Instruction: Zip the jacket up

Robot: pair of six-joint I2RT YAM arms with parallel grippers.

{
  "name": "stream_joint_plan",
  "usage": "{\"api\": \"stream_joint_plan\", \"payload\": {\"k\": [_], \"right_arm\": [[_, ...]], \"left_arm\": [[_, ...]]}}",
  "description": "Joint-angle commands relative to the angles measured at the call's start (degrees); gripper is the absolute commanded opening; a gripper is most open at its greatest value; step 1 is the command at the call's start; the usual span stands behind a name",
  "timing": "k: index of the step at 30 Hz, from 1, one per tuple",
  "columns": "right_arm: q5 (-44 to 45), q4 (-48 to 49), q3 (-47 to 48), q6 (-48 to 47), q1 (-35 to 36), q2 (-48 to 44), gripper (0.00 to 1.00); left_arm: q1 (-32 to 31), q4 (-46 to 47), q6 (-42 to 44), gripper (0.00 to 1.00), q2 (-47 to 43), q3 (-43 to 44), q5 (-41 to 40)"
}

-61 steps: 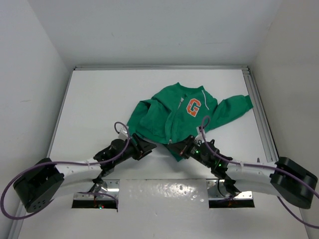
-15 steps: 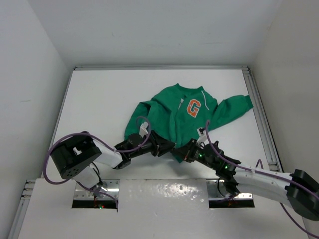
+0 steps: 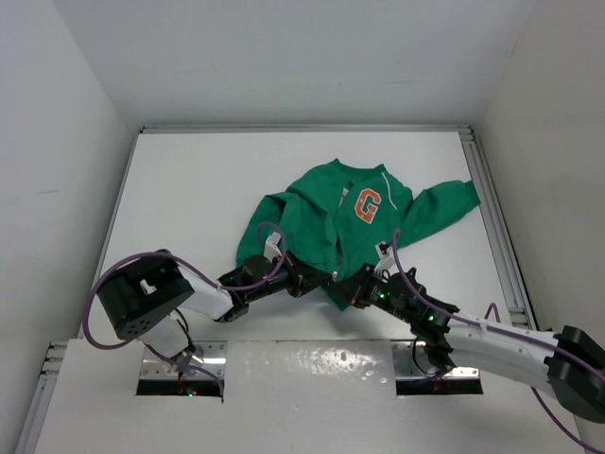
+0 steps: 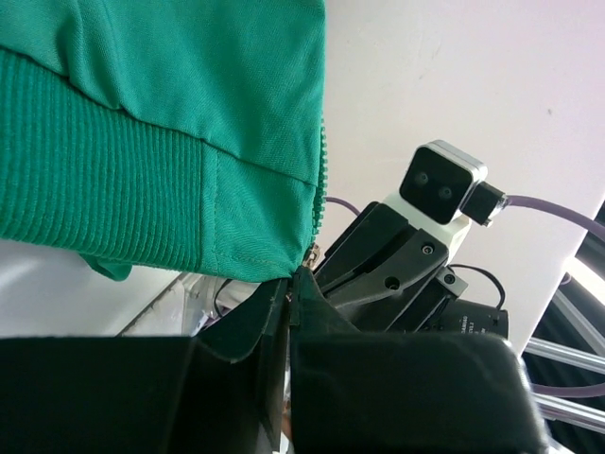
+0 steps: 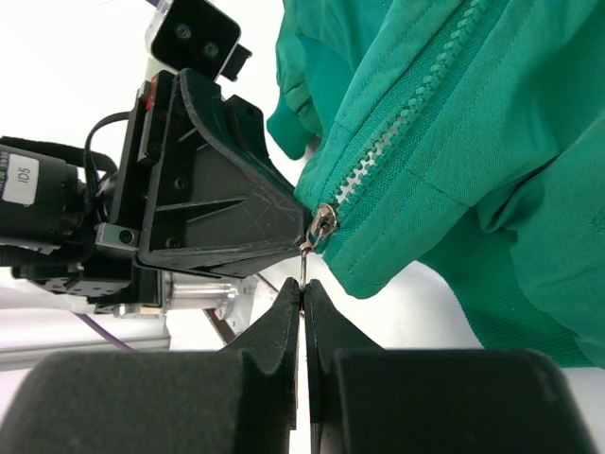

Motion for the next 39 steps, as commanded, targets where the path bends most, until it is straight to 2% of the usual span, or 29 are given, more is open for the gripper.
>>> {"api": "stream_joint_plan", "payload": {"k": [1, 8, 11, 18, 21, 27, 34, 39], "right_arm": [[-0.3, 0.6, 2.8, -1.7, 0.3, -0.9, 0.00], [3.9, -8.4, 7.3, -6.8, 0.2, -5.5, 0.00], [5.0, -9.8, 9.5, -8.2, -0.1, -6.6, 0.00], [8.0, -13.9, 16.9, -9.5, -0.5, -0.6, 0.00], [8.4, -14.6, 20.1, -9.5, -1.2, 3.5, 0.00], [9.6, -11.6, 22.4, -5.6, -2.4, 8.1, 0.00], [11.6, -7.9, 22.9, 0.4, -6.2, 11.9, 0.00], [13.1, 1.5, 19.7, 7.5, -7.7, 13.8, 0.00]], "left_arm": [[-0.8, 4.8, -0.7, 0.00, -0.4, 0.3, -1.8], [-0.8, 5.1, 2.3, 0.00, -1.3, -2.3, -1.0], [-0.8, -1.1, 7.1, 0.00, -2.5, -2.1, -1.7], [-1.1, -6.1, 16.4, 0.00, -5.9, -3.2, -3.9], [-2.2, -11.5, 20.3, 0.00, -8.6, -3.0, -7.2], [-4.5, -20.2, 26.0, 0.00, -12.3, -3.1, -15.1], [-5.2, -18.2, 27.6, 0.00, -12.8, -5.7, -15.7], [-6.1, -16.9, 28.3, 0.00, -13.5, -7.2, -16.8]]}}
